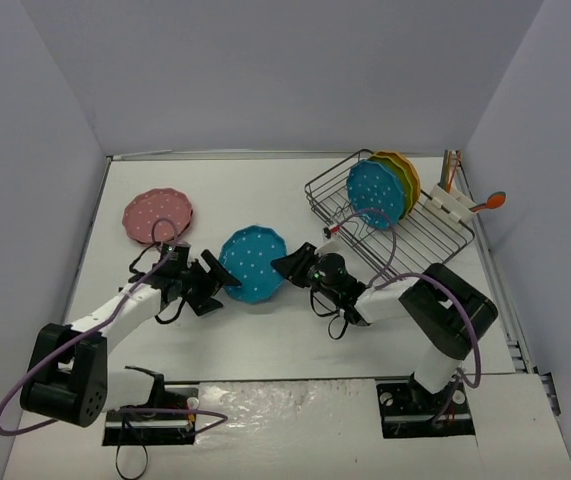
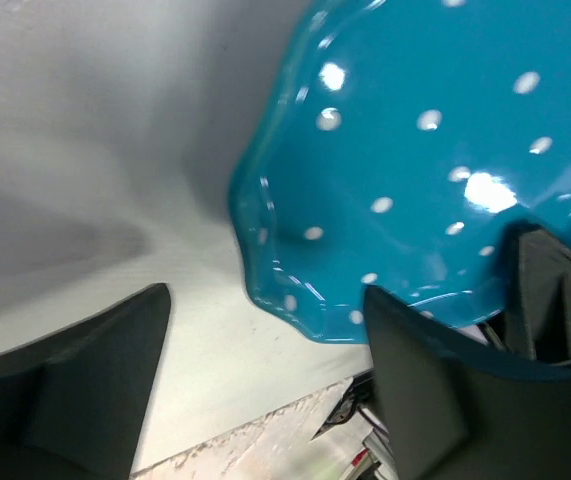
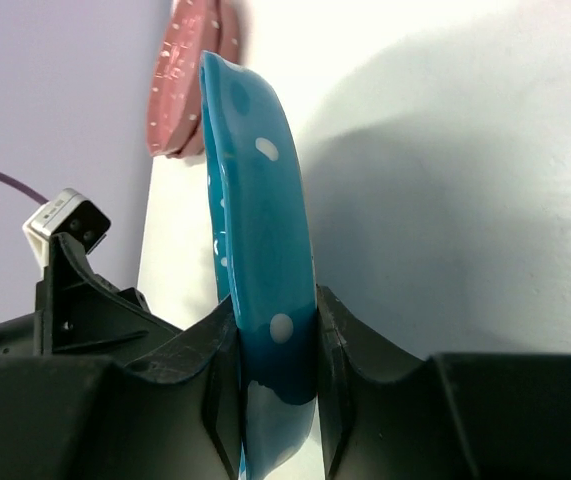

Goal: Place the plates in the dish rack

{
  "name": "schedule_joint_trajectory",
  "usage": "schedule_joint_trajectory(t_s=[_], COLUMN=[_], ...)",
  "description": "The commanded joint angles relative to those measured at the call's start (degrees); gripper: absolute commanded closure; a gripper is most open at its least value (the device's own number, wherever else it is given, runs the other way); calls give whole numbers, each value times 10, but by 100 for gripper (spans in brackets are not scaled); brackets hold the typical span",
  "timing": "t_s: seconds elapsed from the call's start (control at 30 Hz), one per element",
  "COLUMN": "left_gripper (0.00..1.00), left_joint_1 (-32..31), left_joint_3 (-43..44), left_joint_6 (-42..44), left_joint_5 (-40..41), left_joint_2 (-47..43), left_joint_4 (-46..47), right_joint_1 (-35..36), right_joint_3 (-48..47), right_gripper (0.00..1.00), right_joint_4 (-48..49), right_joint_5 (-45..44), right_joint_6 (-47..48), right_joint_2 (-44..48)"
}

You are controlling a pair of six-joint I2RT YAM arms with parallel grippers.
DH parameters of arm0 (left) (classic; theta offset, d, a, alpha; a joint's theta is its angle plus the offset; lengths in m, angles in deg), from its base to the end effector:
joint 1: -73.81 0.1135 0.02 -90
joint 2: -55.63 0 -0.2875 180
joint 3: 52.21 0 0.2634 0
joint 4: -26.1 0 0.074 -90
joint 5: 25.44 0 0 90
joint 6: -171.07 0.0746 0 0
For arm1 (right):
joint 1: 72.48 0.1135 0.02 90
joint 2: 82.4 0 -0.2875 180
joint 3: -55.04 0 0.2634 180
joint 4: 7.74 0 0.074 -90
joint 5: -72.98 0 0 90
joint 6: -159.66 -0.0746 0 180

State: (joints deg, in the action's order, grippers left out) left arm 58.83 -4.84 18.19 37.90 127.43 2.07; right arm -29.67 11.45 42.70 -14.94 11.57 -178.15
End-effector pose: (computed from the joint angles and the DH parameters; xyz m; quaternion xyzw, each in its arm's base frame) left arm 0.2457 -0.1004 0.1724 -0.2946 0.8647 -0.3845 0.1330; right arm 0.2614 0.2459 0.1871 0.0829 0.7128 0.5452 0.4333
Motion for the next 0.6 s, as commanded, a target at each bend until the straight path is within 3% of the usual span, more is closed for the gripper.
schedule_joint_trajectory(t_s=[0.0,0.13,0.2,0.33,0.57], left_gripper=[13,5,3,3,3], left_joint_1=[4,16,33,58,95], left_joint_3=[90,152,196,229,233], left_joint_6=[73,146,213,302,408], left_joint_5=[42,96,165,262,333], left_joint_2=[-61,-105,-140,-180,-196], left_joint_4=[-66,-155,-208,-245,-255], right_joint_1=[-35,-63,-88,-119,-193], right_joint_3=[-67,-129,-176,-278,-389], right_gripper=[100,100,100,100,100], right_joint_4=[4,-129,-244,-378,-467], right_joint_5=[22,26,14,-21,-46], right_joint_6=[84,186,291,459,682], right_joint_2=[116,180,231,272,274])
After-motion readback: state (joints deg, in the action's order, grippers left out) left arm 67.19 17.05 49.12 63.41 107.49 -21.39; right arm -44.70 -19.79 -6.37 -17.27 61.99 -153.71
